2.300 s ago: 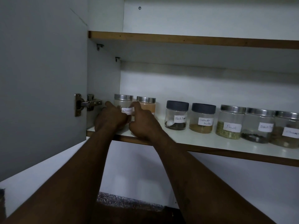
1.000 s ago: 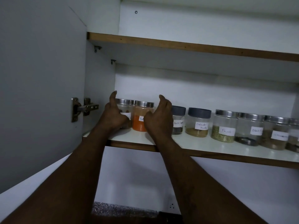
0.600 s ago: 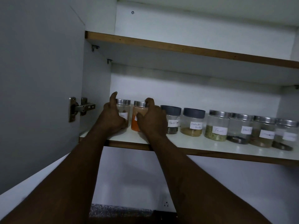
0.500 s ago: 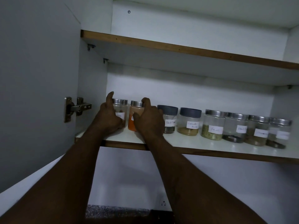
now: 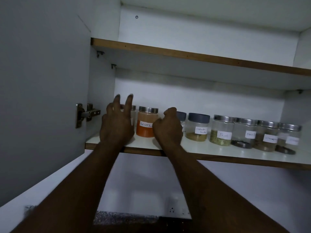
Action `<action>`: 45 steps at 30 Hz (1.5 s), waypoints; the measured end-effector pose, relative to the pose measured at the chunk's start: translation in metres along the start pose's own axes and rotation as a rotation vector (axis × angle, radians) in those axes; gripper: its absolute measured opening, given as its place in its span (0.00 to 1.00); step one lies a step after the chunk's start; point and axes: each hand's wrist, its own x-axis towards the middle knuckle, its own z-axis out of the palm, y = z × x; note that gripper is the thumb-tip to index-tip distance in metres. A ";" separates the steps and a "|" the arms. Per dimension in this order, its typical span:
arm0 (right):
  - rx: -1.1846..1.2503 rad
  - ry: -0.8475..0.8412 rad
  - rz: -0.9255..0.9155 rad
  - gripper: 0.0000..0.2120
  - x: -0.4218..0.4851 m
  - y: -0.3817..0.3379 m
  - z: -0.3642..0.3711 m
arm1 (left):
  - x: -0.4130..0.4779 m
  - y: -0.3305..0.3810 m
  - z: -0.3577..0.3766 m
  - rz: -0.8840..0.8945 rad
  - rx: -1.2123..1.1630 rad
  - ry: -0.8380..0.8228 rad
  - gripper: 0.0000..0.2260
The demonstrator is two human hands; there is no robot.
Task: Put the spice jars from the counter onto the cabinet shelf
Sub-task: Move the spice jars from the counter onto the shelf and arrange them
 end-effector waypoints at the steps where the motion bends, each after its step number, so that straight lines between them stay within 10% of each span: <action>1: -0.055 -0.053 -0.023 0.15 -0.001 0.007 -0.008 | -0.006 0.004 -0.003 0.006 0.048 0.048 0.49; 11: -0.354 -0.316 -0.163 0.09 -0.005 0.090 -0.122 | -0.051 0.092 0.001 0.081 -0.206 -0.223 0.15; 29: -0.355 -0.018 -0.043 0.12 0.049 0.291 -0.355 | -0.082 0.404 0.081 0.239 -0.500 -0.505 0.16; 45: -0.479 0.016 0.031 0.30 0.084 0.318 -0.363 | -0.054 0.437 0.105 -0.371 -0.541 -0.296 0.36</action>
